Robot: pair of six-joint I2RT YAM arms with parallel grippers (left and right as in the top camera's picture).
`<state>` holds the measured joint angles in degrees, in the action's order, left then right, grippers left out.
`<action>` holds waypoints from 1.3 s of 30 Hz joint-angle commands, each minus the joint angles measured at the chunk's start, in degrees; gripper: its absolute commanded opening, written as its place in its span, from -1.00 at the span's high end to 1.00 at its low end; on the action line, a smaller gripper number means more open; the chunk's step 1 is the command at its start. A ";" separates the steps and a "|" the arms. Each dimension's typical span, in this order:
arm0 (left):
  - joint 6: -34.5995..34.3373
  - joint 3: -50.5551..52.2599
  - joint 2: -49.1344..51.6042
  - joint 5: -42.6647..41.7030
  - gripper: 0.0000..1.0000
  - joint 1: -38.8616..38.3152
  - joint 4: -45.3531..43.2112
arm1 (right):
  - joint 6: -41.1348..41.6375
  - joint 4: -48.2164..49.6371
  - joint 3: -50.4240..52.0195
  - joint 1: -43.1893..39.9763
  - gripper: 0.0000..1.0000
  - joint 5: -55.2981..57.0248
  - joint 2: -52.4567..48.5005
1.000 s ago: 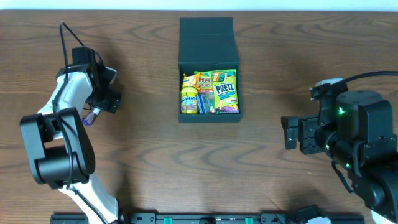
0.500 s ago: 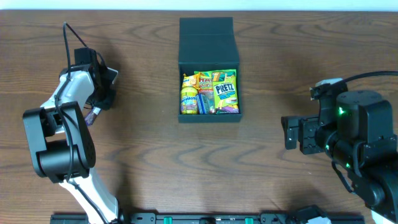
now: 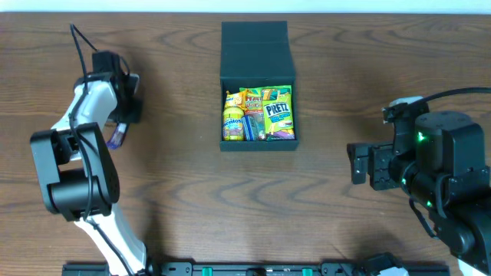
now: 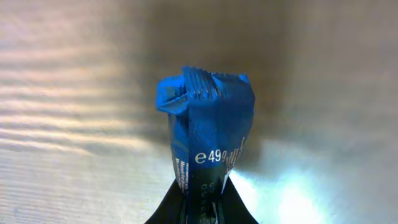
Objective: Pack container
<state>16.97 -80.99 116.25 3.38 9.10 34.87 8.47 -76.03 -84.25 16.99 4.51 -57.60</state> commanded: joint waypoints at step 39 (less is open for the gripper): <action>-58.38 -18.23 4.46 -21.22 0.89 -35.82 0.26 | -0.83 -0.11 0.04 -0.52 -0.98 0.17 0.22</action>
<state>-40.42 -98.00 120.05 -16.12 -26.70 34.70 8.47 -76.05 -84.25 16.99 4.49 -57.60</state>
